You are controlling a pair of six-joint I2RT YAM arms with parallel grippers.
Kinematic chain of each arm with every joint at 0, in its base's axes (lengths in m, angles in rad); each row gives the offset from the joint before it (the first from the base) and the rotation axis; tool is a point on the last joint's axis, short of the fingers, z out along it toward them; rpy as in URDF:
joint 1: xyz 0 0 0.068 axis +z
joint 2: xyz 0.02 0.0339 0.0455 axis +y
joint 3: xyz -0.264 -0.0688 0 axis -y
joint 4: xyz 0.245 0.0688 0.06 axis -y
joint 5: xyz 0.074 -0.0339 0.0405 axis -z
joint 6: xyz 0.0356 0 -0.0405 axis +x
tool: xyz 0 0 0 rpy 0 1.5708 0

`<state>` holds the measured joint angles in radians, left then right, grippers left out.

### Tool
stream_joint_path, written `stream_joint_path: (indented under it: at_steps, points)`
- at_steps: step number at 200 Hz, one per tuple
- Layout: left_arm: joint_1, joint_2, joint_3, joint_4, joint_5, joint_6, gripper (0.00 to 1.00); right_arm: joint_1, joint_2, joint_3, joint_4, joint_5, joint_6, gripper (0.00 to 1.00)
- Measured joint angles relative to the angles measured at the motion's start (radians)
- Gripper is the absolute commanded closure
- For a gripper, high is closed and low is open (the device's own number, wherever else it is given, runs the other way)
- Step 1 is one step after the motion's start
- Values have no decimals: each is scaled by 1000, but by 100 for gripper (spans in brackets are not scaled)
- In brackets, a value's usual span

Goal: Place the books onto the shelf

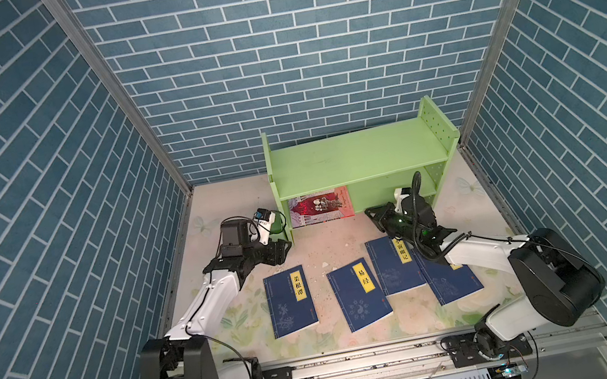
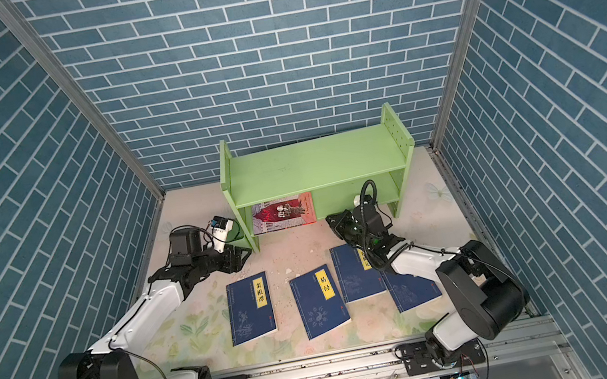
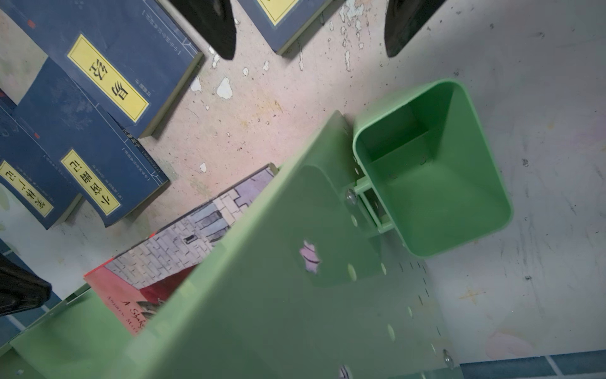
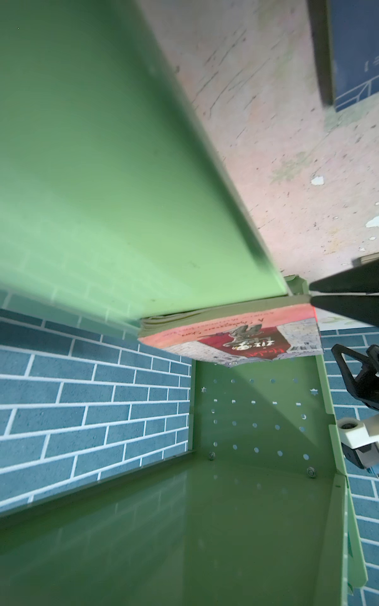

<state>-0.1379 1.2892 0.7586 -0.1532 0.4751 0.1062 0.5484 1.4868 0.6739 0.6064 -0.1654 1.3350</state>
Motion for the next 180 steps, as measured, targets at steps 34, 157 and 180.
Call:
stream_joint_path:
  at_steps: [34, 157, 180]
  points:
    - [0, 0, 0, 1, 14, -8, 28, 0, 63, 42, 36, -20, -8, 93]
    - [0, 15, 2, 0, 35, -43, 29, -6, 235, 138, 120, -102, -7, 93]
    - [0, 16, 2, -1, 35, -43, 29, -6, 243, 139, 129, -113, -7, 93]
